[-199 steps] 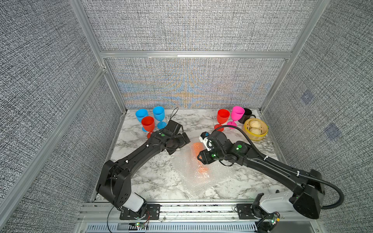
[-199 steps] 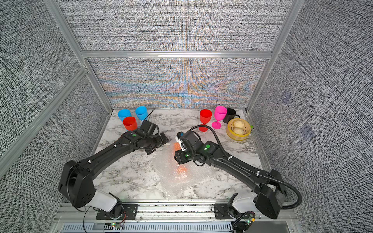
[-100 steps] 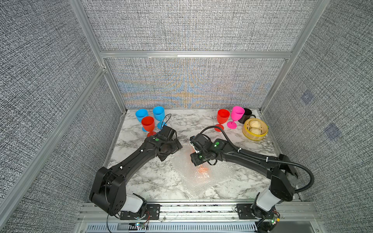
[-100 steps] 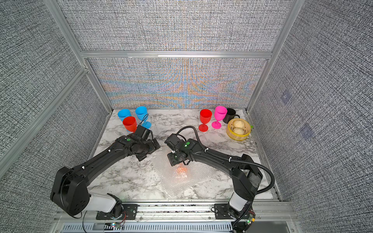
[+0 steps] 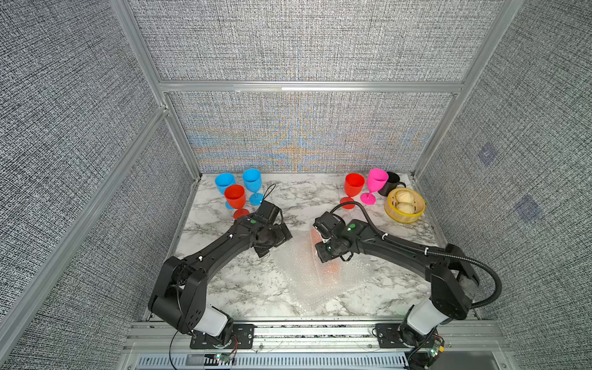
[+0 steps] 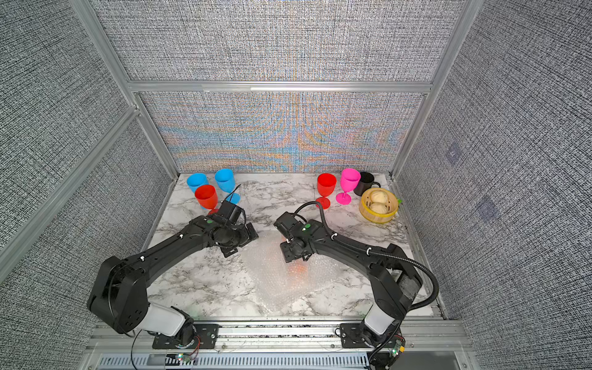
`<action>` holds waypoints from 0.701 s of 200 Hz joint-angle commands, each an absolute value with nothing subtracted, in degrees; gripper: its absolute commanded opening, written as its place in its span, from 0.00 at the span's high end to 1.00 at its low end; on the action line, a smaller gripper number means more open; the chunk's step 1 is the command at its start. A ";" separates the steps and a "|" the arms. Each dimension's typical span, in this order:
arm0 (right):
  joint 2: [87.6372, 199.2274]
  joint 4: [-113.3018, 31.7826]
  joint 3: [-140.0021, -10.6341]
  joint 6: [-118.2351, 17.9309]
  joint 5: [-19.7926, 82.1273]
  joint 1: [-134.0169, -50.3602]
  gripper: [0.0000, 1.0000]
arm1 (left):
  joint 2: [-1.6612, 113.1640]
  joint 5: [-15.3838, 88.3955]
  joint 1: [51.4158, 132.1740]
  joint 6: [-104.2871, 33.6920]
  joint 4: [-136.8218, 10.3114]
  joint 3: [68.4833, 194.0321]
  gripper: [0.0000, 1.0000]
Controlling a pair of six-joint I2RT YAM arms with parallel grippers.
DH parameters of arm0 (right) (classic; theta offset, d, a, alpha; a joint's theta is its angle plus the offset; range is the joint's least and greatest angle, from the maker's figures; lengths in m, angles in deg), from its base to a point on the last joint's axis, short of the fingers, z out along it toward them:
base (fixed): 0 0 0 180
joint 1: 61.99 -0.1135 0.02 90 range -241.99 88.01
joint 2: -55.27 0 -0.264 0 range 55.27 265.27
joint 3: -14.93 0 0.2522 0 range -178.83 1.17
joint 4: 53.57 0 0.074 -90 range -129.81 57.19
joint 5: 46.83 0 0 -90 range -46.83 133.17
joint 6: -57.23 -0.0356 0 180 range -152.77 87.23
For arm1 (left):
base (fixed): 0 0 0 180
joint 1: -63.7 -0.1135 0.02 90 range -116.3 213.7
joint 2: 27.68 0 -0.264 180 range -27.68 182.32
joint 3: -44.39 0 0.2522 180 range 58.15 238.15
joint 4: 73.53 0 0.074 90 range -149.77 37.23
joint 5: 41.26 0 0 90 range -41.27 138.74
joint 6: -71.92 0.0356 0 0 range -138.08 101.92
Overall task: Unpack wine glasses from bubble wrap
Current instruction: Unwrap the bubble wrap.
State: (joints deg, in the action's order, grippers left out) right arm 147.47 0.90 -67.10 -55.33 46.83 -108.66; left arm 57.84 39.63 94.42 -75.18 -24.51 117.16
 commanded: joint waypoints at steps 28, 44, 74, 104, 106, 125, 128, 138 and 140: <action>142.52 -8.58 -60.11 -56.10 36.39 -103.57 0.84 | 60.31 37.19 99.41 -69.52 -26.64 119.62 0.09; 141.91 -10.31 -58.71 -56.54 34.37 -102.35 0.94 | 62.09 35.64 101.71 -67.88 -27.51 120.76 0.12; 140.06 -14.52 -55.26 -57.91 30.35 -100.24 1.00 | 64.32 29.73 104.24 -66.00 -31.32 121.60 0.16; 138.62 -18.47 -51.24 -59.51 25.98 -97.64 1.00 | 65.97 26.16 106.03 -65.31 -36.05 120.07 0.22; 138.64 -18.70 -51.15 -59.58 25.66 -97.53 1.00 | 66.11 25.98 106.12 -65.39 -36.40 119.91 0.22; 138.37 -19.59 -50.46 -59.92 24.51 -96.93 1.00 | 67.75 23.29 106.74 -66.79 -40.54 118.10 0.25; 138.41 -19.64 -50.42 -59.86 24.52 -96.86 1.00 | 67.93 22.89 106.89 -66.93 -41.32 117.88 0.26; 138.41 -19.75 -50.50 -59.81 24.28 -96.79 1.00 | 68.74 21.97 107.47 -67.37 -43.19 117.50 0.28; 138.41 -19.76 -50.51 -59.83 24.18 -96.73 1.00 | 68.96 21.94 107.53 -67.40 -43.37 117.49 0.28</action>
